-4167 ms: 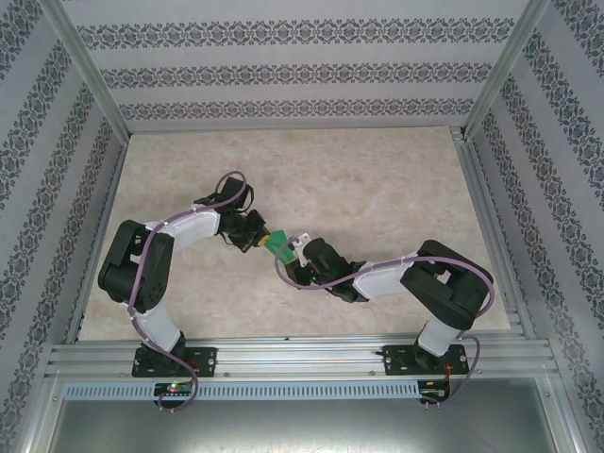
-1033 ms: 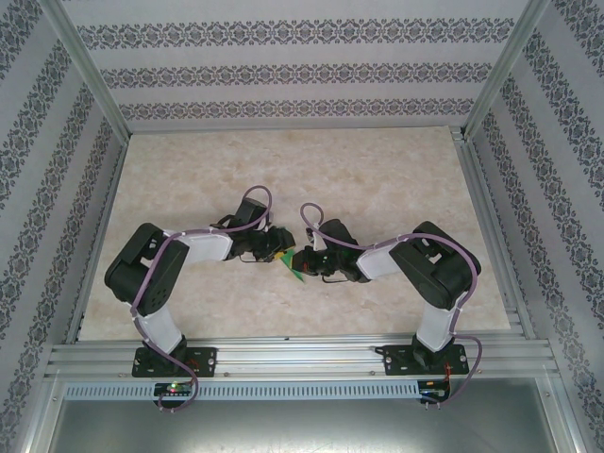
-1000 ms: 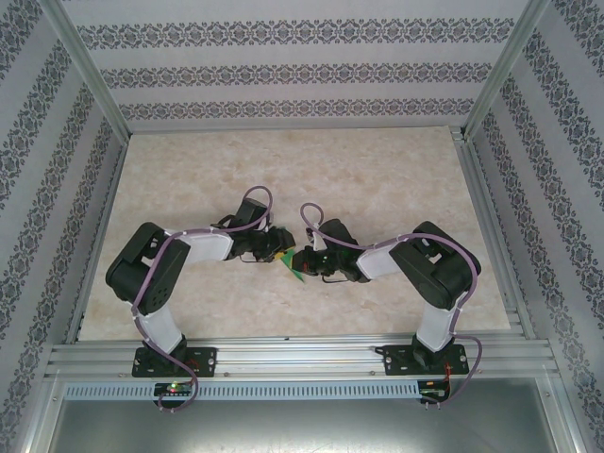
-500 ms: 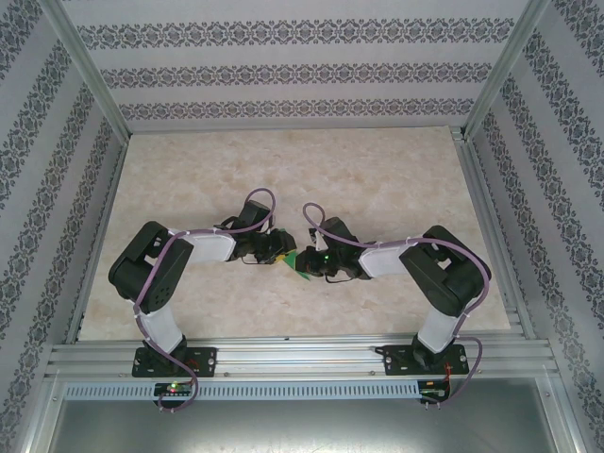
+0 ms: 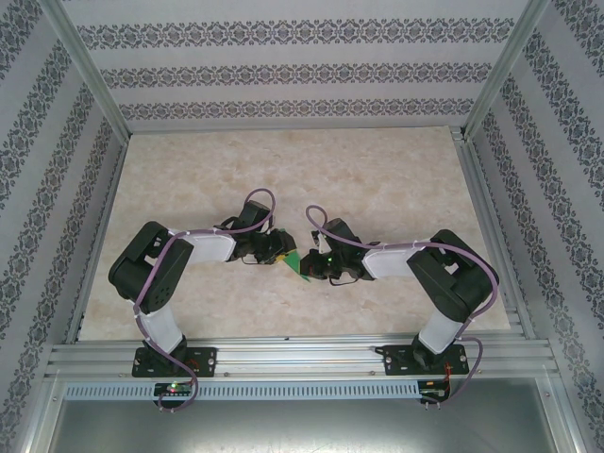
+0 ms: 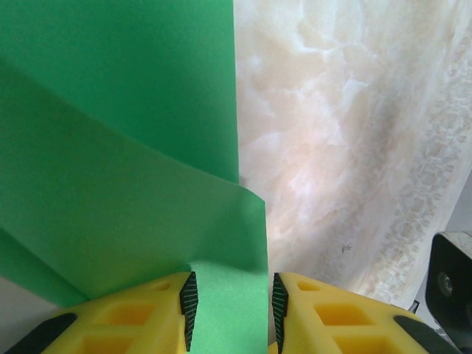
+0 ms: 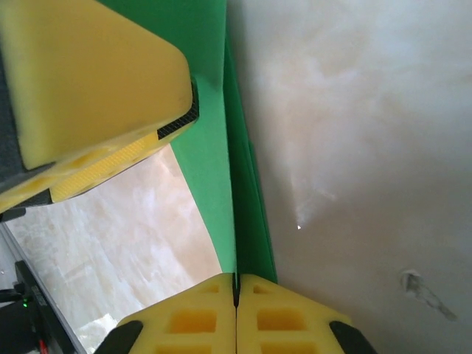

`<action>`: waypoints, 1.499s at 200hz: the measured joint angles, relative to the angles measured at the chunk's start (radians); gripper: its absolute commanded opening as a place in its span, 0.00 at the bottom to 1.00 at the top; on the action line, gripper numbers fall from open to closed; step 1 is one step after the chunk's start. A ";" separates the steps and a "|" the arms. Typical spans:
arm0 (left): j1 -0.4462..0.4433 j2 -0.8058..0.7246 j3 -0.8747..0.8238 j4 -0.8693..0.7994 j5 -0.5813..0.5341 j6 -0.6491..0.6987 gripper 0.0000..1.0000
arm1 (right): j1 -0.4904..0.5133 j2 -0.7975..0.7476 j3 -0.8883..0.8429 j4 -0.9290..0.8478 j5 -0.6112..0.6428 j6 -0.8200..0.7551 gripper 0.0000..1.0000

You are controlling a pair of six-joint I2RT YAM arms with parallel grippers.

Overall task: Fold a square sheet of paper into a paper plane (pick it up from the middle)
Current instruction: Fold the wing for the fifth time at the center of the table.

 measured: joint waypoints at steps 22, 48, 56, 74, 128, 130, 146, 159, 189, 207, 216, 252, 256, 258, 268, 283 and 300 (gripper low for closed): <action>-0.001 -0.004 -0.006 0.006 0.000 -0.011 0.37 | 0.001 0.006 -0.001 -0.007 0.007 -0.028 0.06; -0.001 -0.008 -0.014 0.016 -0.001 -0.030 0.37 | 0.004 0.010 0.000 -0.010 0.007 -0.058 0.09; -0.001 -0.009 -0.016 0.017 -0.001 -0.033 0.37 | 0.007 0.009 0.000 -0.011 0.010 -0.063 0.11; -0.001 -0.011 -0.019 0.018 0.000 -0.038 0.37 | 0.007 -0.011 -0.002 -0.042 0.014 -0.071 0.12; -0.001 -0.012 -0.020 0.018 -0.001 -0.038 0.37 | 0.000 -0.076 -0.003 -0.156 0.002 -0.089 0.07; -0.001 -0.012 -0.020 0.018 -0.001 -0.038 0.37 | 0.000 -0.076 -0.003 -0.156 0.002 -0.090 0.07; -0.001 -0.013 -0.020 0.017 -0.001 -0.038 0.37 | 0.000 -0.075 -0.003 -0.158 -0.001 -0.092 0.05; -0.001 -0.013 -0.020 0.017 -0.001 -0.038 0.37 | -0.001 -0.065 -0.005 -0.154 -0.002 -0.091 0.03; -0.001 -0.013 -0.020 0.015 -0.002 -0.038 0.37 | -0.010 -0.034 -0.011 -0.129 -0.035 -0.093 0.03; -0.001 -0.015 -0.020 0.013 -0.004 -0.038 0.37 | -0.011 -0.032 -0.010 -0.135 -0.035 -0.102 0.05; -0.001 -0.015 -0.020 0.010 -0.005 -0.038 0.37 | -0.011 -0.034 -0.009 -0.141 -0.030 -0.109 0.06; -0.003 -0.021 -0.019 -0.009 0.000 -0.038 0.37 | -0.011 -0.077 -0.014 -0.196 0.011 -0.119 0.09; -0.003 -0.021 -0.019 -0.010 0.000 -0.038 0.37 | -0.011 -0.084 -0.017 -0.206 0.013 -0.119 0.08; -0.003 -0.021 -0.019 -0.010 0.000 -0.038 0.37 | -0.011 -0.089 -0.019 -0.213 0.013 -0.119 0.07; -0.003 -0.021 -0.019 -0.010 0.000 -0.038 0.37 | -0.011 -0.106 -0.027 -0.237 0.014 -0.119 0.05; -0.003 -0.022 -0.019 -0.011 -0.001 -0.038 0.37 | -0.011 -0.114 -0.029 -0.264 0.014 -0.122 0.04; -0.003 -0.022 -0.019 -0.011 -0.003 -0.038 0.37 | -0.012 -0.110 -0.026 -0.269 0.014 -0.122 0.03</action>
